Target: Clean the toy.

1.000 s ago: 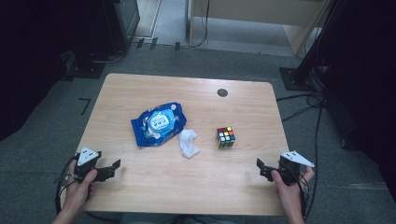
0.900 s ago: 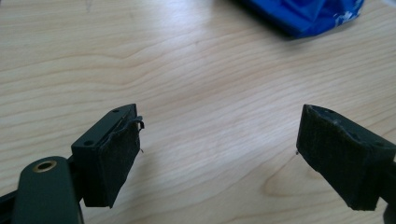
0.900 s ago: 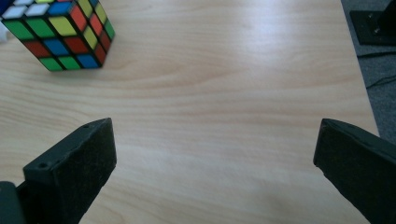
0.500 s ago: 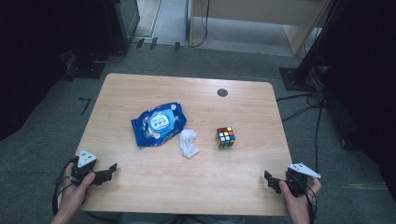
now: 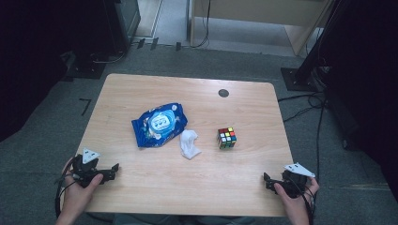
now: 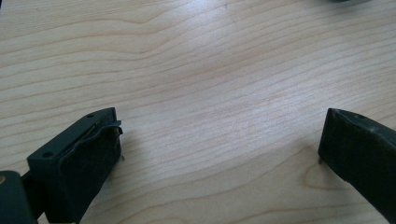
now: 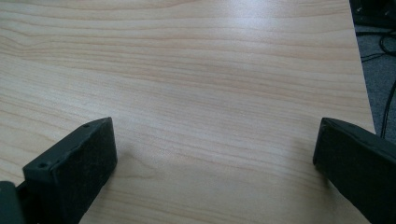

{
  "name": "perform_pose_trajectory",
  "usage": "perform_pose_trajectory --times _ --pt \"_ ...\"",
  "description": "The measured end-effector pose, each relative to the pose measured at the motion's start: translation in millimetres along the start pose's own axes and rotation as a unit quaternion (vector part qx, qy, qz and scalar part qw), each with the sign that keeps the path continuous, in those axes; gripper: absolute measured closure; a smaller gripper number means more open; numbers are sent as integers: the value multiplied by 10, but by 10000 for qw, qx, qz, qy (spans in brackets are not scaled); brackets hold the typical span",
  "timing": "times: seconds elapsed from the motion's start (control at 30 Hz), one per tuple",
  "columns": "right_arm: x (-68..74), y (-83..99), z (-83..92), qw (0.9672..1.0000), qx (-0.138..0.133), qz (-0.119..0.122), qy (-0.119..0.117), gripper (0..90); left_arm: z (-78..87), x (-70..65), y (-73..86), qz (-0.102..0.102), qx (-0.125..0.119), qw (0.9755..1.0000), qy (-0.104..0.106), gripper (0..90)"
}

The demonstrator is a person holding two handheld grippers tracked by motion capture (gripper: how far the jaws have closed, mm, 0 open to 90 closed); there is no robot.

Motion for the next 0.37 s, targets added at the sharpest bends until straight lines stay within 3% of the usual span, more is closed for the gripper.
perform_pose_trajectory --times 0.37 --pt "-4 0 -1 10000 -2 -10 11 0 -9 -20 -8 -38 8 10000 35 0"
Point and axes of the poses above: each handheld gripper's, and its own axes: z roughly backward along the jaws, y roughly out of its underside, x roughly to its left, the point moved 3 cm from there along -z, roughly forward along the jaws, and after that the axes turned 6 degrees about y, right-handed, at the moved point
